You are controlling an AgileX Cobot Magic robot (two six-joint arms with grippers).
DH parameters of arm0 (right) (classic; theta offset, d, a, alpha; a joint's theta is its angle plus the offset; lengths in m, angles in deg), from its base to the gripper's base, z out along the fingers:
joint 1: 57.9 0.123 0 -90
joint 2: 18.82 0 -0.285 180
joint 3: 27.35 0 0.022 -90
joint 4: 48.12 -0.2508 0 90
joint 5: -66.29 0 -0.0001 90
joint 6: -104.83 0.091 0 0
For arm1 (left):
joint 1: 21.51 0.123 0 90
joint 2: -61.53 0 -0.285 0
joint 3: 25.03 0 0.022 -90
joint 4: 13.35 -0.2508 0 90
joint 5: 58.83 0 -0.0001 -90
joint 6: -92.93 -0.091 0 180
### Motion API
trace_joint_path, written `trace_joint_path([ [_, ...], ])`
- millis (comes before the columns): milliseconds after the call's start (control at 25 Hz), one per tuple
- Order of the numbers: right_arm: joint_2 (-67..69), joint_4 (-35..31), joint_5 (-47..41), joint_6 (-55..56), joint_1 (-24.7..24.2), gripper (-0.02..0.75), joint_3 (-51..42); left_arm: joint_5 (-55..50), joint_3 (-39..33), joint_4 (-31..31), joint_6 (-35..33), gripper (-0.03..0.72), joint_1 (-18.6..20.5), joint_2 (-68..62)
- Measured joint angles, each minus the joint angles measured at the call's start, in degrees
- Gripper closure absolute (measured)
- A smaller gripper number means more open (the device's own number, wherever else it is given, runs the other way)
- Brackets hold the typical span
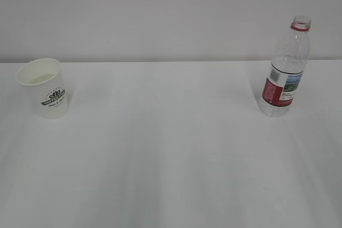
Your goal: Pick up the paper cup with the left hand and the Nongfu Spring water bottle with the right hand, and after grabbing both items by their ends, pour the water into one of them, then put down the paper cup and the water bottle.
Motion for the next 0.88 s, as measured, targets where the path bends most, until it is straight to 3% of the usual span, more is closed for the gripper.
trace_joint_path([
  [400, -7.80, -0.52, -8.96, -0.25, 0.00, 0.147, 0.00, -16.76, 6.06, -1.42, 0.00, 0.243, 0.00, 0.00],
  [640, -11.08, -8.07, -14.37, -7.59, 0.00, 0.148, 0.00, -22.77, 7.04, -1.42, 0.00, 0.265, 0.00, 0.80],
  [880, -11.63, -9.99, -22.60, -10.57, 0.00, 0.148, 2.80, -28.49, 7.04, -1.32, 0.00, 0.274, 0.00, 3.81],
])
